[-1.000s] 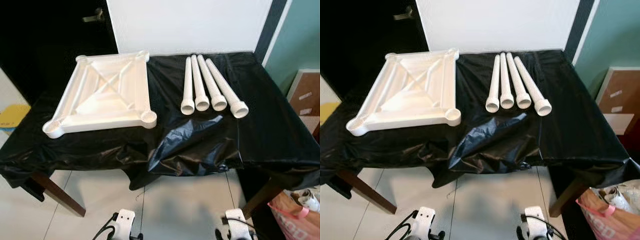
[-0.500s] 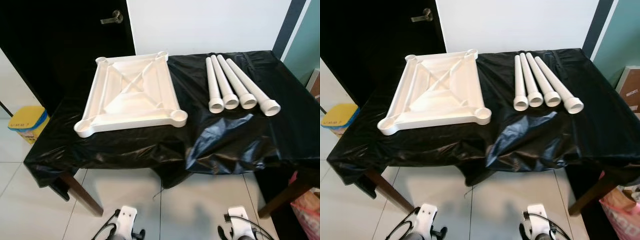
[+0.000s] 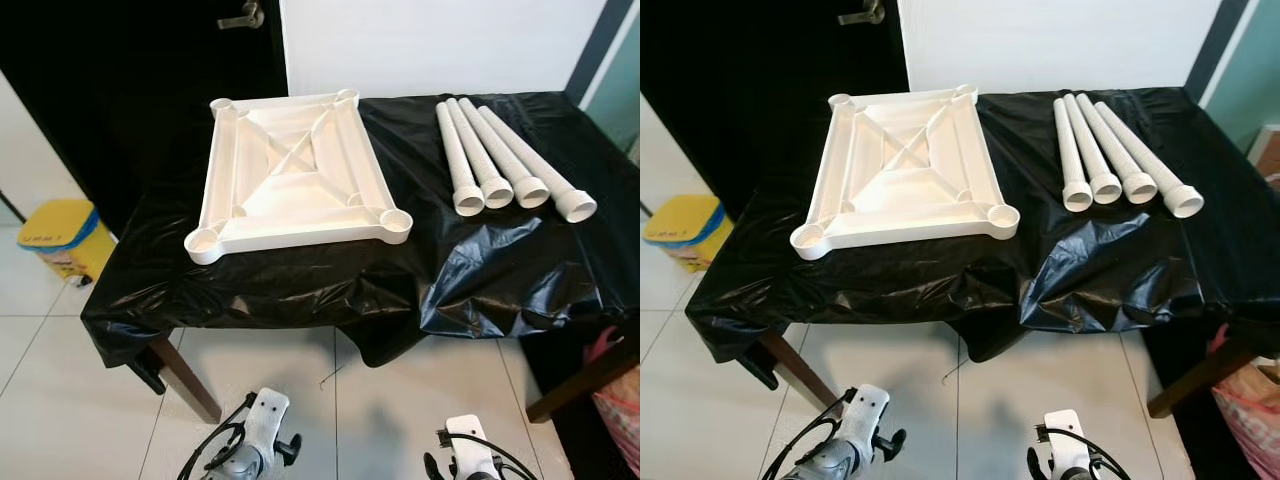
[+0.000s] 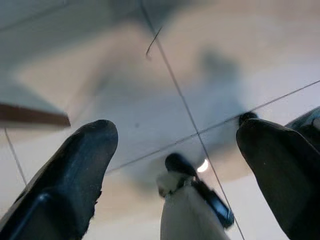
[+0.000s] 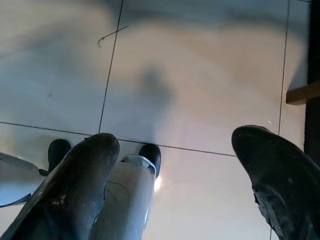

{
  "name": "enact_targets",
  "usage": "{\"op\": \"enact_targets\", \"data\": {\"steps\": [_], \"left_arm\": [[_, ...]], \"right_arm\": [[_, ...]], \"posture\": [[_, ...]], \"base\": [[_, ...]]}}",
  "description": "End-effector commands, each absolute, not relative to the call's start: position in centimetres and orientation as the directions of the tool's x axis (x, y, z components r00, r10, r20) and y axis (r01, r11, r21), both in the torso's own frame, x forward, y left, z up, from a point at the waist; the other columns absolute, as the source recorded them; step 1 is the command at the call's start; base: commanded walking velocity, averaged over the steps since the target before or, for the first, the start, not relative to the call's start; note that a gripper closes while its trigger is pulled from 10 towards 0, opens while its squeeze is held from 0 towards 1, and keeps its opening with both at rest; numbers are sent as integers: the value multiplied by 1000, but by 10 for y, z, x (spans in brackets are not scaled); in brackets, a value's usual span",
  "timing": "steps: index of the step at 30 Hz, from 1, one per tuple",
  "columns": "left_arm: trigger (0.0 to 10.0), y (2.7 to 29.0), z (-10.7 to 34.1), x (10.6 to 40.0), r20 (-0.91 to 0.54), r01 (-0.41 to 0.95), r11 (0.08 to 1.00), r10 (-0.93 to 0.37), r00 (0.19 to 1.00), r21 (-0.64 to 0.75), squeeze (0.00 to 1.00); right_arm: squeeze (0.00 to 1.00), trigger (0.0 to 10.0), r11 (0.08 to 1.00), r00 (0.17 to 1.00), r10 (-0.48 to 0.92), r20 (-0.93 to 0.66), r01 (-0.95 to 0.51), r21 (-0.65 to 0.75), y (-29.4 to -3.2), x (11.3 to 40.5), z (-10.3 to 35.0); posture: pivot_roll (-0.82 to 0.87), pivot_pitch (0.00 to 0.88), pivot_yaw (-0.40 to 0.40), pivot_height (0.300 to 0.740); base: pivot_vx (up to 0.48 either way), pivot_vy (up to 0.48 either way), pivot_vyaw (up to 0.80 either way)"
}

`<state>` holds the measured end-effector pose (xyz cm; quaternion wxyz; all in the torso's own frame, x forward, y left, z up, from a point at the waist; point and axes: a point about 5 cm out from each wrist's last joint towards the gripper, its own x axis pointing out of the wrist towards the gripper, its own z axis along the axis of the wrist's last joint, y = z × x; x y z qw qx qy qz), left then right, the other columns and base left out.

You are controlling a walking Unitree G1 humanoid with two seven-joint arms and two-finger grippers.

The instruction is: Building children table

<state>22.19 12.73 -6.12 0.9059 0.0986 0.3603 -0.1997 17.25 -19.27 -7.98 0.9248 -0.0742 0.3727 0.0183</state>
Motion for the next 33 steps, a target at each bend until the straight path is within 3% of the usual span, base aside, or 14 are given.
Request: {"op": "enact_targets", "data": {"steps": [1, 9, 10, 12, 13, 15, 16, 19, 20, 21, 22, 24, 33], "left_arm": [[10000, 124, -57, 227, -673, 475, 879, -326, 664, 43, 0], [10000, 102, -38, 244, -573, 601, 799, -483, 662, 21, 0], [10000, 97, -33, 247, -544, 629, 777, -518, 660, 23, 0], [10000, 97, -33, 247, -544, 629, 777, -518, 660, 23, 0], [10000, 92, -26, 251, -500, 663, 749, -570, 652, 12, 0], [10000, 92, -26, 251, -500, 663, 749, -570, 652, 12, 0], [10000, 88, -20, 254, -460, 691, 723, -614, 642, -1, 1000], [10000, 85, -11, 258, -410, 730, 683, -663, 626, 10, 1000], [10000, 82, -3, 260, -365, 767, 641, -705, 608, 38, 910], [10000, 82, -3, 260, -365, 767, 641, -705, 608, 38, 910], [10000, 80, 4, 261, -333, 792, 606, -735, 591, 69, 0], [10000, 80, 11, 263, -309, 808, 581, -754, 580, 98, 0], [10000, 84, 45, 258, -168, 883, 466, -867, 470, 65, 0]], "right_arm": [[0, 10000, 990, 725, -20, -689, -81, -115, -195, 170, -80], [16, 10000, 994, 771, -24, -637, -52, -100, -204, 181, -71], [620, 10000, 995, 787, -19, -616, -45, -88, -205, 185, -68], [620, 10000, 995, 787, -19, -616, -45, -88, -205, 185, -68], [1000, 10000, 997, 811, 1, -585, -45, -60, -205, 191, -63], [1000, 10000, 997, 811, 1, -585, -45, -60, -205, 191, -63], [1000, 10000, 998, 836, 26, -548, -55, -37, -204, 197, -58], [1000, 10000, 996, 867, 56, -494, -80, -26, -203, 205, -51], [1000, 10000, 993, 894, 98, -437, -120, -23, -200, 211, -43], [1000, 10000, 993, 894, 98, -437, -120, -23, -200, 211, -43], [59, 10000, 986, 912, 142, -385, -165, -26, -197, 215, -36], [0, 10000, 978, 920, 190, -342, -209, -18, -194, 217, -30], [0, 10000, 892, 873, 447, -197, -452, 19, -192, 208, 3]], "posture": [[-175, 3, 51, 740], [-190, 24, 61, 740], [-197, 29, 62, 740], [-197, 29, 62, 740], [-204, 34, 64, 740], [-204, 34, 64, 740], [-210, 38, 65, 740], [-217, 44, 66, 740], [-220, 47, 66, 740], [-220, 47, 66, 740], [-222, 50, 66, 740], [-223, 55, 66, 740], [-232, 69, 64, 740]], "base": [[0, 0, 0], [0, 0, 0], [0, 0, 0], [0, 0, 0], [0, 0, 0], [0, 0, 0], [0, 0, 0], [0, 0, 0], [0, 0, 0], [0, 0, 0], [0, 0, 0], [0, 0, 0], [0, 0, 0]]}}
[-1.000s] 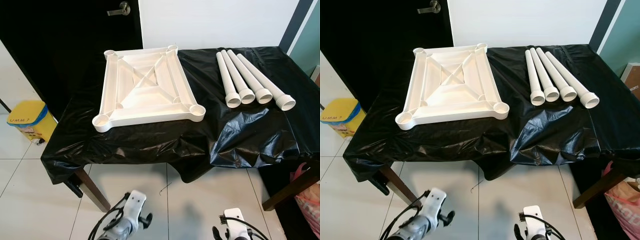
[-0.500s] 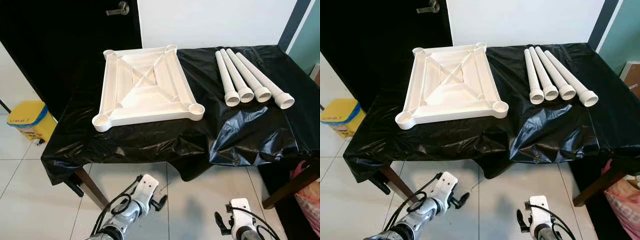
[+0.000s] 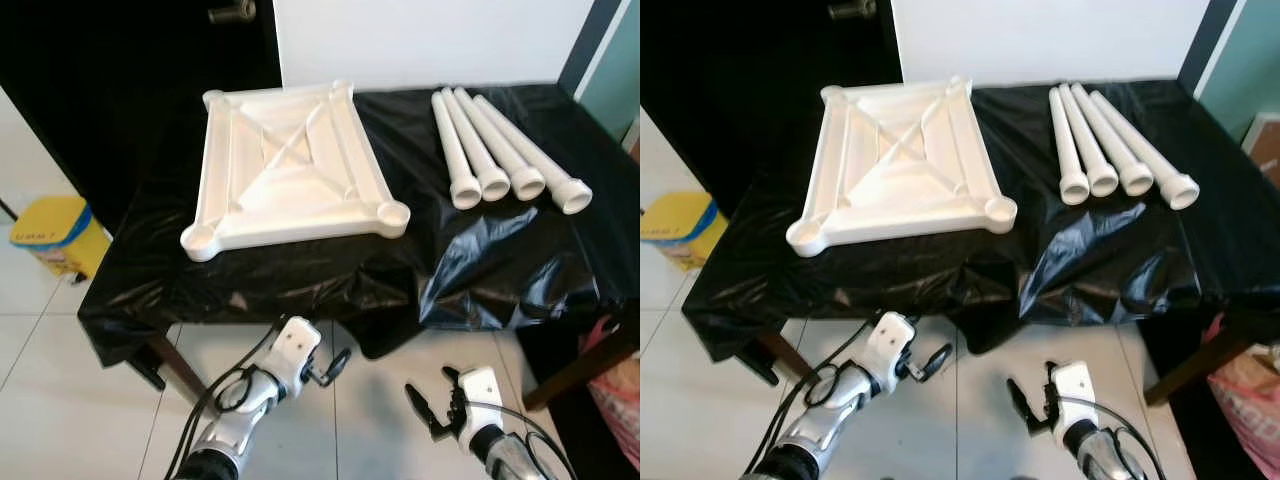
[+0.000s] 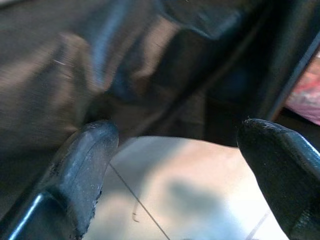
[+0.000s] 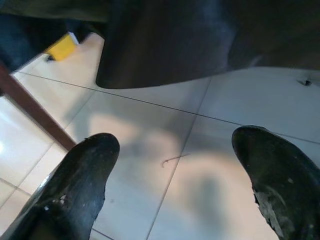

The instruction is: Building children table

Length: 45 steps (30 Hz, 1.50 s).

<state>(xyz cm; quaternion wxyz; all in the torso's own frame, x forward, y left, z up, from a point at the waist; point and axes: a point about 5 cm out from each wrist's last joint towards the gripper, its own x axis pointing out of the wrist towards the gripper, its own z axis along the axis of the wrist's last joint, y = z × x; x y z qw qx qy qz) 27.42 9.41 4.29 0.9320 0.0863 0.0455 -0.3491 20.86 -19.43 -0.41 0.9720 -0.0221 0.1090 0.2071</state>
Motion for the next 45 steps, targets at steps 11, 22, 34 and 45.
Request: {"op": "enact_targets", "data": {"steps": [11, 22, 34, 45], "left_arm": [[10000, 89, 76, 236, -97, 915, 403, -909, 404, 30, 0], [10000, 76, 145, 270, 247, 735, 660, -695, 676, -154, 0], [10000, 81, 179, 326, 243, 486, 849, -437, 866, -208, 0], [10000, 93, 196, 346, 244, 431, 893, -392, 887, -130, 0]], "right_arm": [[0, 10000, 825, 824, 565, -49, -562, 57, -194, 205, 56], [0, 10000, 863, 899, 390, 202, -433, 260, -177, 246, 116], [0, 10000, 923, 970, 78, 231, -158, 350, -181, 286, 151], [0, 10000, 995, 955, -20, 297, -10, 99, -182, 294, 173]], "posture": [[-244, 64, 71, 740], [-235, 27, 55, 740], [-246, 1, 64, 740], [-260, 0, 68, 740]], "base": [[0, 0, 0], [0, 0, 0], [0, 0, 0], [0, 0, 0]]}}
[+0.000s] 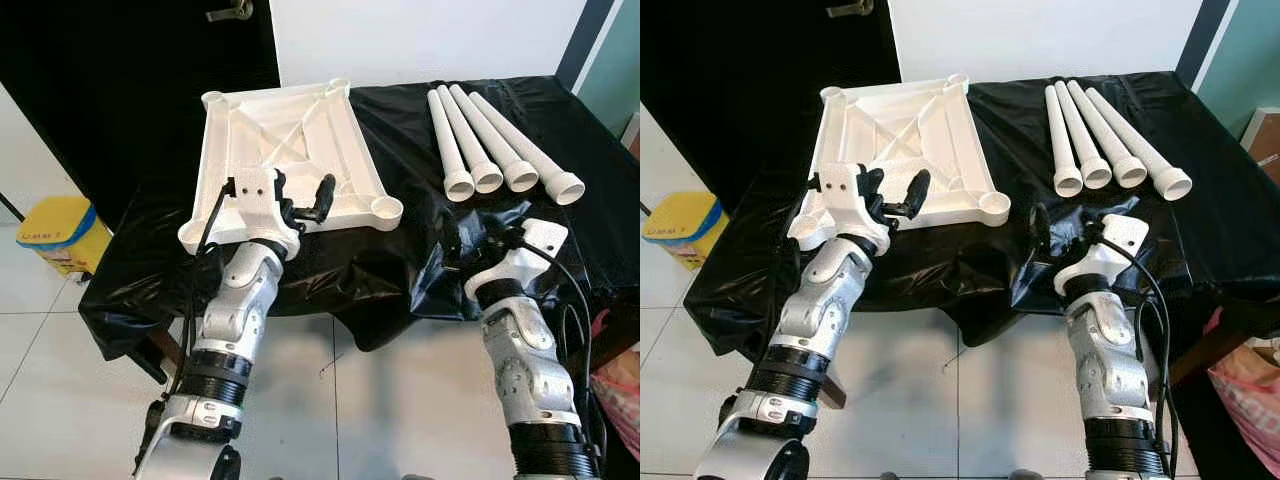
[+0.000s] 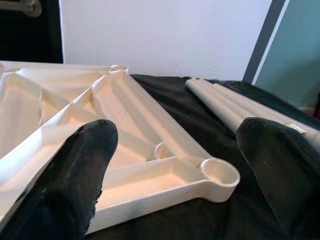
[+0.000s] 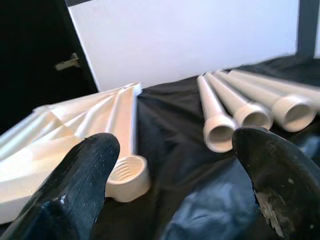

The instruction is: Building children table

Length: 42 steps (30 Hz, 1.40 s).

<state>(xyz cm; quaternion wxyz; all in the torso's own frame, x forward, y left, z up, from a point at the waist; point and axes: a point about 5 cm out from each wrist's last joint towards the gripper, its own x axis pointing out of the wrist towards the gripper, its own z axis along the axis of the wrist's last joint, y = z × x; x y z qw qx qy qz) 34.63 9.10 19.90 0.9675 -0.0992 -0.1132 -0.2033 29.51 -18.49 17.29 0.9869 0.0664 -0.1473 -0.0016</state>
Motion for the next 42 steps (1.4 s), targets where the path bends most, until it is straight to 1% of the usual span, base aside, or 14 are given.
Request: {"op": "enact_targets", "data": {"steps": [1, 7, 8, 10, 12, 13, 17, 19, 21, 28, 30, 34, 37, 42], "left_arm": [[10000, 93, 196, 346, 244, 431, 893, -392, 887, -130, 0], [10000, 99, 194, 345, 237, 406, 910, -376, 896, -91, 0], [10000, 103, 186, 342, 219, 365, 930, -346, 912, -51, 0], [10000, 106, 178, 339, 204, 333, 943, -323, 924, -17, 0], [10000, 106, 178, 339, 204, 333, 943, -323, 924, -17, 0], [10000, 110, 169, 336, 181, 292, 956, -287, 941, -6, 0], [10000, 112, 163, 334, 166, 268, 964, -263, 950, -3, 0], [10000, 118, 156, 330, 149, 243, 970, -239, 960, -11, 0], [10000, 137, 147, 322, 128, 171, 984, -164, 978, -45, 0], [10000, 153, 145, 322, 116, 93, 992, -83, 990, -89, 0], [10000, 162, 143, 326, 102, 8, 990, 6, 995, -139, 0], [10000, 165, 144, 327, 106, 4, 992, 10, 994, -129, 0], [10000, 165, 146, 328, 117, 23, 995, -11, 993, -96, 0], [10000, 176, 153, 334, 141, 8, 997, 3, 990, -74, 0]], "right_arm": [[0, 10000, 995, 955, -20, 297, -10, 99, -182, 294, 173], [0, 10000, 999, 956, -41, 290, 33, 31, -184, 291, 169], [0, 10000, 999, 956, -42, 289, 49, -17, -184, 289, 165], [0, 10000, 997, 958, -43, 285, 58, -43, -182, 287, 160], [0, 10000, 997, 958, -43, 285, 58, -43, -182, 287, 160], [0, 10000, 996, 960, -38, 277, 57, -61, -179, 286, 156], [0, 10000, 996, 961, -37, 272, 58, -71, -177, 285, 153], [0, 10000, 996, 962, -31, 272, 52, -71, -175, 286, 152], [0, 10000, 996, 962, -39, 270, 61, -71, -177, 285, 151], [0, 10000, 994, 963, -53, 265, 76, -80, -187, 284, 152], [0, 10000, 991, 960, -70, 270, 99, -94, -195, 282, 153], [0, 10000, 986, 953, -94, 287, 128, -104, -201, 281, 157], [0, 10000, 980, 946, -121, 300, 162, -118, -208, 275, 160], [0, 10000, 976, 943, -154, 294, 192, -105, -207, 263, 157]], "posture": [[-260, 0, 68, 740], [-259, 17, 68, 740], [-255, 20, 70, 740], [-250, 22, 69, 740], [-250, 22, 69, 740], [-247, 22, 67, 740], [-247, 23, 67, 740], [-248, 26, 68, 740], [-250, 41, 64, 740], [-265, 65, 70, 740], [-274, 76, 74, 740], [-290, 95, 82, 740], [-317, 147, 102, 740], [-315, 172, 94, 740]], "base": [[0, 0, 0], [0, 0, 0], [0, 0, 0], [0, 0, 0], [0, 0, 0], [0, 0, 0], [0, 0, 0], [0, 0, 0], [0, 0, 0], [0, 0, 0], [0, 0, 0], [0, 0, 0], [0, 0, 0], [0, 0, 0]]}}
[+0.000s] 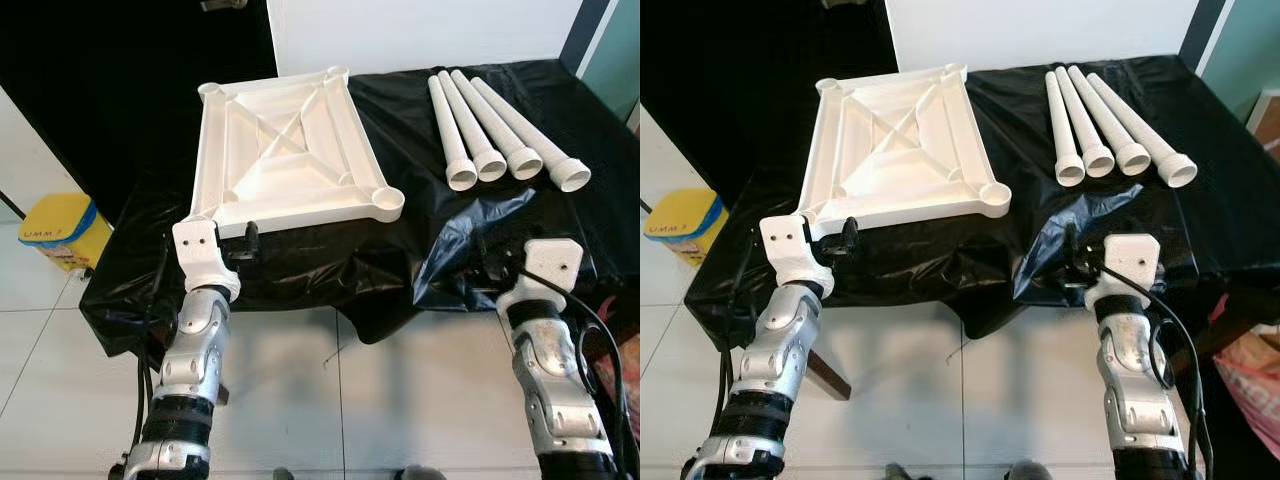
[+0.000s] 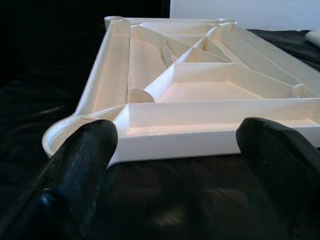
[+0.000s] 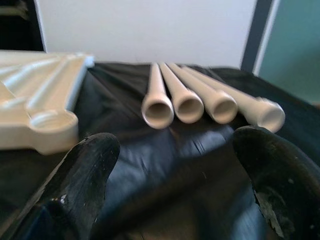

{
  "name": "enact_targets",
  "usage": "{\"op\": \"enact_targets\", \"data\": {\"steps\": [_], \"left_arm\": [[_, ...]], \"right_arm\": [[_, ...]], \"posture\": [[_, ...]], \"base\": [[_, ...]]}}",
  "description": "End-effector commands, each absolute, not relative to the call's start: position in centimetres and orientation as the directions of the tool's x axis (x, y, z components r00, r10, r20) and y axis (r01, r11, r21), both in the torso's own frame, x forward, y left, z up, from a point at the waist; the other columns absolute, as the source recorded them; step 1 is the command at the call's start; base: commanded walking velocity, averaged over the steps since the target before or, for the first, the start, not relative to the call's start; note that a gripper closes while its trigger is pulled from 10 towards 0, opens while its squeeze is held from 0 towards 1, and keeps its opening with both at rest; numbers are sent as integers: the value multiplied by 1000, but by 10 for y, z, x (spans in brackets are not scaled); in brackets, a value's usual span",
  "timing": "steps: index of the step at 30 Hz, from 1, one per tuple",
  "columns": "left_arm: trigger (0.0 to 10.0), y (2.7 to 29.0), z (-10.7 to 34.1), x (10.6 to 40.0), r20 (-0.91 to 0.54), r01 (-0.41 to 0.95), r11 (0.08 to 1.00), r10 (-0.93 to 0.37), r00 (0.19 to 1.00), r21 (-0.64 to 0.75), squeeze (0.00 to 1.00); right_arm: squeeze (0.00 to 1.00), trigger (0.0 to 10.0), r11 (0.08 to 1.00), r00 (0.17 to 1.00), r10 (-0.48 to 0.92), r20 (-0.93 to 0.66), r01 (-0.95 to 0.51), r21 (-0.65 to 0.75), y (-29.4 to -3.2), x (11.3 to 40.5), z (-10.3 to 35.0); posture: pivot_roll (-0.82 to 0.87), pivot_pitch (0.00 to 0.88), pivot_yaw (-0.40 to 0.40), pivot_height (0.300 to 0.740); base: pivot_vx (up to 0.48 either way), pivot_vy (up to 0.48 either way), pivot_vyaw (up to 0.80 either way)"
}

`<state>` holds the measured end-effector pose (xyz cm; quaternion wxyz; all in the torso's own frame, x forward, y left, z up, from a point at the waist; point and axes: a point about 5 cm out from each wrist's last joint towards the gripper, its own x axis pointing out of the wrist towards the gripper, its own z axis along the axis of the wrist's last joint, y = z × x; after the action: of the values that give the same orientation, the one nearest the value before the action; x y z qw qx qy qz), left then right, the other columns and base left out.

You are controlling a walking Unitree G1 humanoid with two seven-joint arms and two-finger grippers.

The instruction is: Building children table

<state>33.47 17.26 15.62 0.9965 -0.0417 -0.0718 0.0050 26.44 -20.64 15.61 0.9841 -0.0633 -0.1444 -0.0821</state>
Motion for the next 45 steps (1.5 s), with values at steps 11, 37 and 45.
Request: {"op": "enact_targets", "data": {"steps": [11, 37, 45], "left_arm": [[10000, 205, 159, 333, 136, -91, 993, 100, 986, -72, 0], [10000, 164, 148, 321, 130, 92, 994, -84, 988, -56, 0], [10000, 159, 154, 323, 129, 164, 985, -157, 979, -46, 0]], "right_arm": [[0, 10000, 986, 950, -116, 290, 146, -82, -199, 273, 159], [0, 10000, 993, 957, -79, 280, 99, -59, -188, 292, 157], [0, 10000, 993, 962, -56, 268, 81, -81, -182, 298, 157]], "posture": [[-259, 173, 74, 740], [-245, 0, 68, 740], [-234, 0, 67, 740]], "base": [[0, 0, 0], [0, 0, 0], [0, 0, 0]]}}
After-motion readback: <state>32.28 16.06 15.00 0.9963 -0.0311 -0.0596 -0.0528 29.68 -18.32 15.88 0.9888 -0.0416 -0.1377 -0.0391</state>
